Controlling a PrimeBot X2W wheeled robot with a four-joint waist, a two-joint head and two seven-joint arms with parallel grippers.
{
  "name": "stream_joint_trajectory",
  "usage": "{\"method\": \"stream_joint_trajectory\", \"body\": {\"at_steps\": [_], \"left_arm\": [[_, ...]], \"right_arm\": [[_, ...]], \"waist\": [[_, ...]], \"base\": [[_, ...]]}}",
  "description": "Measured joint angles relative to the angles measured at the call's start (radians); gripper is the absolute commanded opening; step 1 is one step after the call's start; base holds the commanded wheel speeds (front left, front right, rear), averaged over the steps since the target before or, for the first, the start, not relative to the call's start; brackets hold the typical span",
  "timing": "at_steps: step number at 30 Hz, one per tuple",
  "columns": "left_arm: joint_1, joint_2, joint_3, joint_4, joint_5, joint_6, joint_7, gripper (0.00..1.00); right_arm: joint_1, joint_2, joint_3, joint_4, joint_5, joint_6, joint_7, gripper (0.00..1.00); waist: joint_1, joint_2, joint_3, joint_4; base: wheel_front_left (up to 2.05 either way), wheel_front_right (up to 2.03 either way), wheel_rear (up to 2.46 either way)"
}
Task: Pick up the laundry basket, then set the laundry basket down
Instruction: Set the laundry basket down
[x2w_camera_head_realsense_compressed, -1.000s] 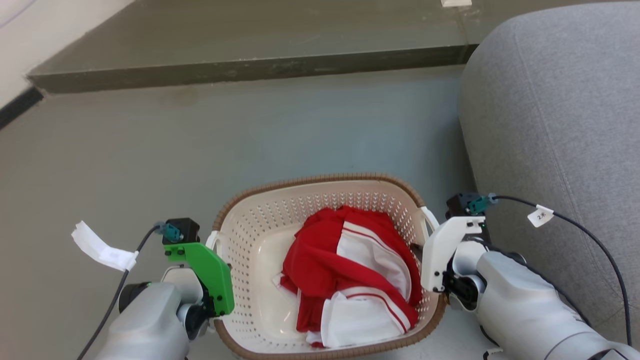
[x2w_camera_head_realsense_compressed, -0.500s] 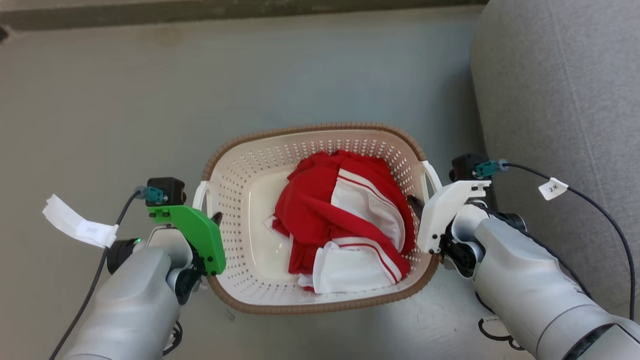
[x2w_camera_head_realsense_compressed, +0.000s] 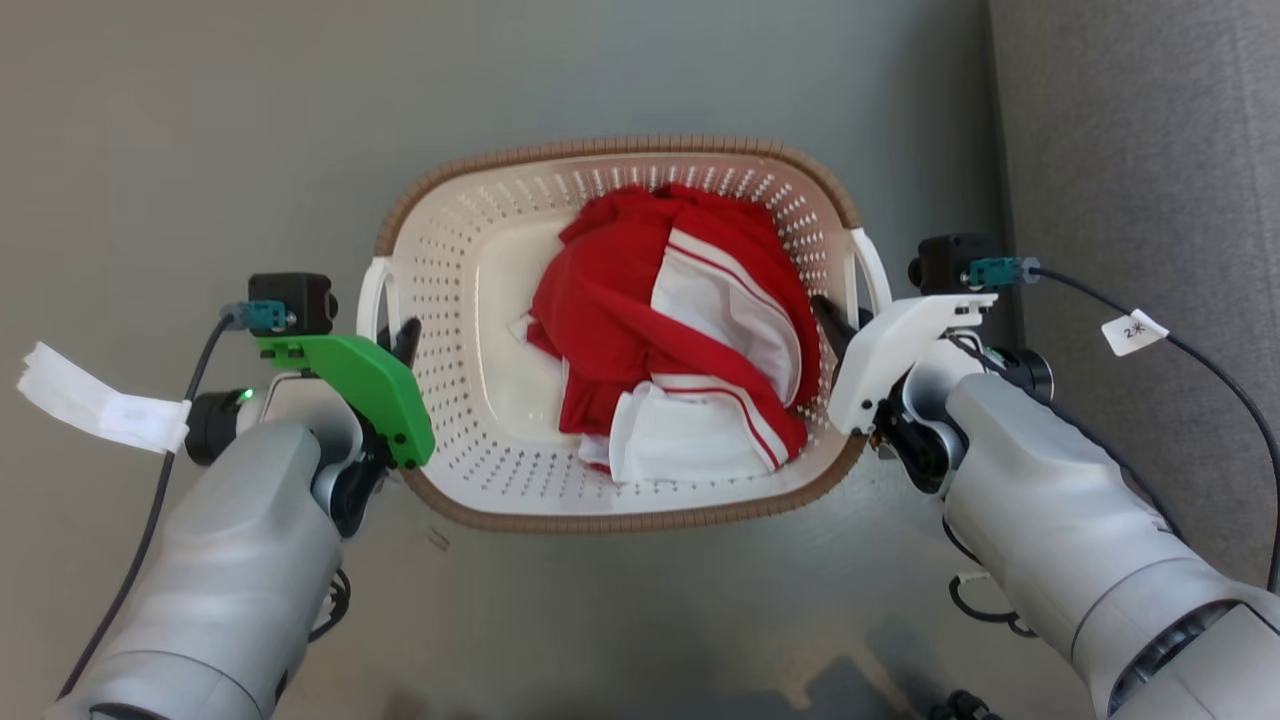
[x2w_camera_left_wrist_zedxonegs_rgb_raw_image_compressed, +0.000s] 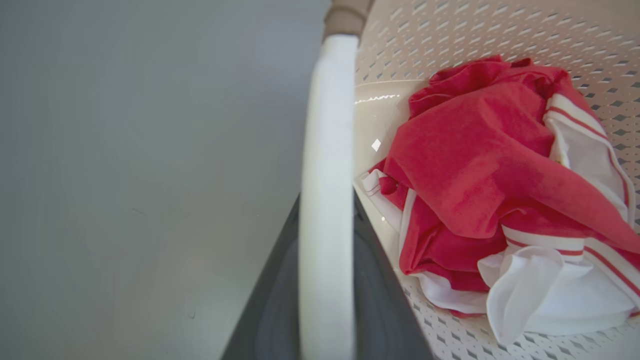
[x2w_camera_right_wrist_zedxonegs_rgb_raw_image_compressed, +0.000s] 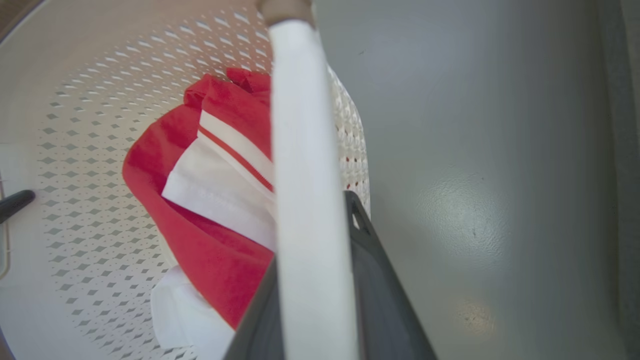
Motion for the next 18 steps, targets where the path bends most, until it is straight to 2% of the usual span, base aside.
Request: {"method": "stream_joint_trajectory", "body": {"at_steps": [18], "left_arm": [[-0.132, 0.014, 0.003, -0.006, 0.023, 0.0, -0.086, 0.0]], "right_arm": [[-0.122, -0.004, -0.009, -0.002, 0.0, 0.0, -0.093, 0.0]], "waist": [[0.0001, 0.0, 0.25, 0.004]], "base": [[0.0, 0.0, 0.0]]}}
